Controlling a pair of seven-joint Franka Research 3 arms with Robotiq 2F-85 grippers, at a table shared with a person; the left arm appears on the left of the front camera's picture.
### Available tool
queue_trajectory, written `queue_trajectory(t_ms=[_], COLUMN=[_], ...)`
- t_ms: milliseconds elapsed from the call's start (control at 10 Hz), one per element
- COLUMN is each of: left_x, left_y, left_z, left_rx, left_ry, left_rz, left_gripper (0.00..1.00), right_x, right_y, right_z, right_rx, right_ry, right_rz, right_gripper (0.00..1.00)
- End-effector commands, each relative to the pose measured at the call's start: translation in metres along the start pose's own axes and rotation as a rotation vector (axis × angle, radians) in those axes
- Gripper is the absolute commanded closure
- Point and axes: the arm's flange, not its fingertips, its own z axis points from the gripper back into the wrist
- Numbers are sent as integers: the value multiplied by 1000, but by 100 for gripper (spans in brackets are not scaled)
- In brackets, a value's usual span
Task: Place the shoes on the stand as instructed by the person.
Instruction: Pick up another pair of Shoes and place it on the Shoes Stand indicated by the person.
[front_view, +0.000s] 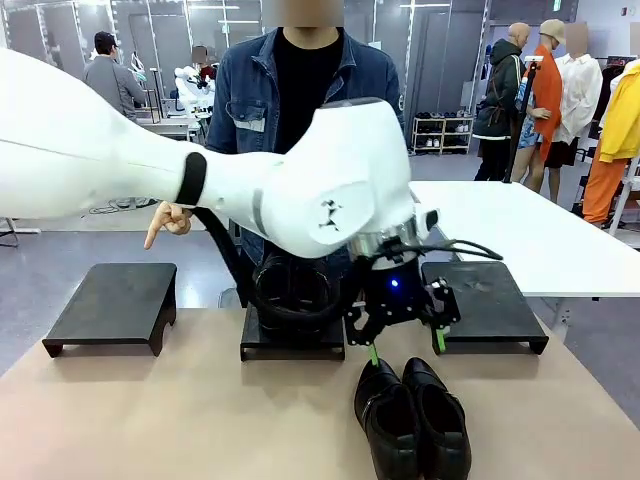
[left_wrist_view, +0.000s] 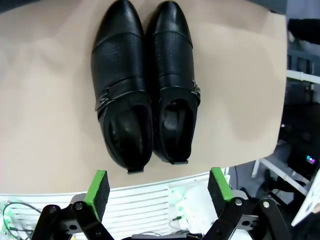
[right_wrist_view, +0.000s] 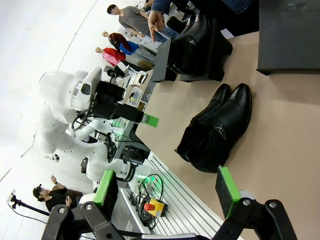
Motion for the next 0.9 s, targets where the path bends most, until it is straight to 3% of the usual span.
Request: queue_trajectory(t_ms=[0, 800], left_x=[3, 6], left_y=[-24, -20], left_z=[-15, -106], left_rx=[44, 161], left_ry=[-34, -55], left_rz=[19, 21], left_gripper=[0, 0], right_x=[1, 1], right_y=[1, 1], right_z=[2, 2], right_rx=[10, 10], right_ry=[-9, -9], right_rz=[6, 6], right_gripper=[0, 0])
